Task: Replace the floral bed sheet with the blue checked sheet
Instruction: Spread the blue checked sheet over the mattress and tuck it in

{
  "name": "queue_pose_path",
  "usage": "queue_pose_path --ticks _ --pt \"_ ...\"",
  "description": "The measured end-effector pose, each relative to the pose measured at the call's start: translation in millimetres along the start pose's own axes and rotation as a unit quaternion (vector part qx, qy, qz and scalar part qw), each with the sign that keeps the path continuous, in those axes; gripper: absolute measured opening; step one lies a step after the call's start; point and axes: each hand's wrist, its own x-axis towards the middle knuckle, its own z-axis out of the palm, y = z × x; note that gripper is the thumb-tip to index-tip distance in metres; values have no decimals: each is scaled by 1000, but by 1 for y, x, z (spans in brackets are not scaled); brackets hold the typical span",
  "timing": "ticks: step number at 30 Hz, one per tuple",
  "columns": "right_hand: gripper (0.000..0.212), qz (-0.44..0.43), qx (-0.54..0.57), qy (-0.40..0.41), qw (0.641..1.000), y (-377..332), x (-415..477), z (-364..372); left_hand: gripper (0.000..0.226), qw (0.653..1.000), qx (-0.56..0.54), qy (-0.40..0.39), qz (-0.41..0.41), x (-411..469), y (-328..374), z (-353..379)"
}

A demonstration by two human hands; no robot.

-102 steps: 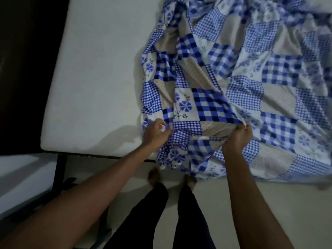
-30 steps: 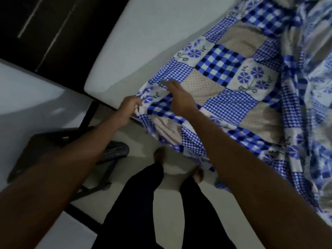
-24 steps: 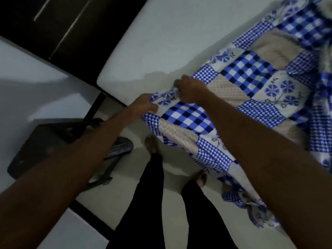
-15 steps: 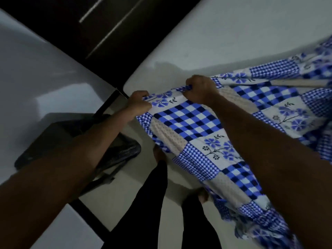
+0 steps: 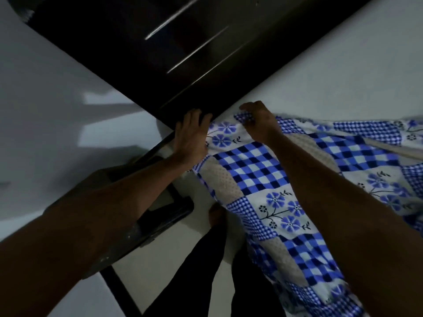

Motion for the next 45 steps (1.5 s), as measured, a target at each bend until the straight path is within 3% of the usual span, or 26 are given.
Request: queue_pose_path --ticks 3,6,12,16,20,22,26,31,33,36,39,42,45 --pt "46 -4 7 23 1000 12 -4 -14 70 998 -43 -37 27 17 23 -7" --pt "45 47 -9 68 997 38 -12 -41 47 991 -124 -31 27 41 52 -10" --pt "39 158 -93 26 983 142 -66 -108 36 970 -211 -58 109 101 125 5" --pt "42 216 -89 32 972 198 -90 -150 21 955 -225 -89 171 132 186 2" --pt "51 238 -88 73 965 234 -97 -181 17 953 -220 -92 185 155 233 4" --pt "52 261 -114 54 957 252 -96 -195 20 954 -208 -103 191 161 253 4" --pt "32 299 -104 16 948 277 -92 -206 33 957 -165 -141 192 180 284 3" --pt "18 228 -154 159 948 273 -74 -204 26 945 -69 -207 243 209 320 -3" --pt "13 236 -108 249 933 271 -49 -214 17 955 -81 -171 229 227 331 -15" --pt "14 264 22 372 890 263 10 -241 15 981 -116 -52 148 276 332 -48" --pt "12 227 147 461 845 243 82 -271 15 991 -92 1 100 339 323 -83" --pt "10 182 222 455 843 220 137 -284 20 996 -84 6 38 388 308 -98" --pt "15 186 207 331 902 228 146 -264 27 998 -27 -46 45 393 300 -83"
